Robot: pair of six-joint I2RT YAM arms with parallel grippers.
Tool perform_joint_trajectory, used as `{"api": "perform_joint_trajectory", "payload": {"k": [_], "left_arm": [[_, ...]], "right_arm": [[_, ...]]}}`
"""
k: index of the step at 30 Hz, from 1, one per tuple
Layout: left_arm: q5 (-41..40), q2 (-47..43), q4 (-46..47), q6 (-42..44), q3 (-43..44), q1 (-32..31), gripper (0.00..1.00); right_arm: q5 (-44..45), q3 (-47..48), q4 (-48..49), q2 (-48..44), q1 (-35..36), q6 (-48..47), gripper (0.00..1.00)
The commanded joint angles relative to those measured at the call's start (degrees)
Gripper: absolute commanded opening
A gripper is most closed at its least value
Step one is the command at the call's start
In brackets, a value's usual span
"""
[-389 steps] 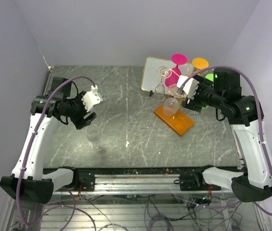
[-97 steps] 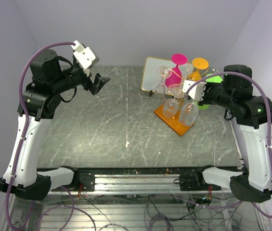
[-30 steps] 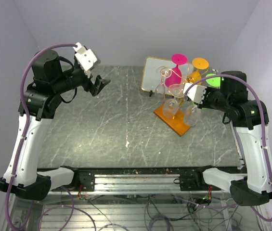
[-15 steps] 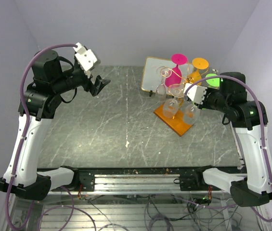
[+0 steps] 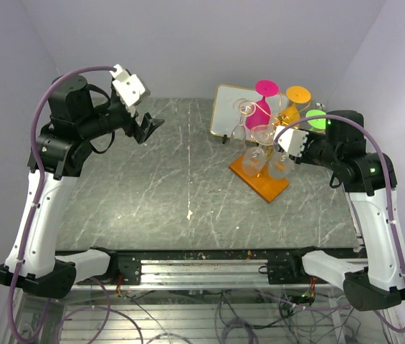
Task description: Place the wine glass upside down on the wine glass rack
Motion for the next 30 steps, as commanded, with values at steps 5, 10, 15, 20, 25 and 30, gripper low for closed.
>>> {"api": "perform_joint_trajectory", "payload": {"k": [5,10,15,20,25,30], "left_arm": [[1.3,-0.7,-0.1,0.9,-0.6,0.4,0.91],[1.3,-0.9,-0.2,1.1,-0.8,0.4,0.91],[1.4,-1.1,-0.1,1.0,-0.9,0.4,0.91],[1.1,-1.6,0.2,1.1,-1.6,0.3,0.91],[-1.4,-2.2,1.0,0.7,-2.8,0.4,0.91],[-10.2,-2.8,2.9,-0.4,-4.8,0.4,0.92]], "right_arm": [[1.2,-1.5,1.4,-1.5,-1.4,1.3,0.35],[0.9,-1.8,1.4,-2.1,-2.3,1.5,0.38],[0.3,-2.1,1.3,-2.9,-3.6,1.9,0.45],[-0.2,-2.6,1.4,-4.1,-5.4,3.1,0.61],[2.5,-3.0,3.2,-4.8,-8.8,5.6,0.83],[8.6,-5.1,7.7,-4.1,-10.3,8.6,0.90]]}}
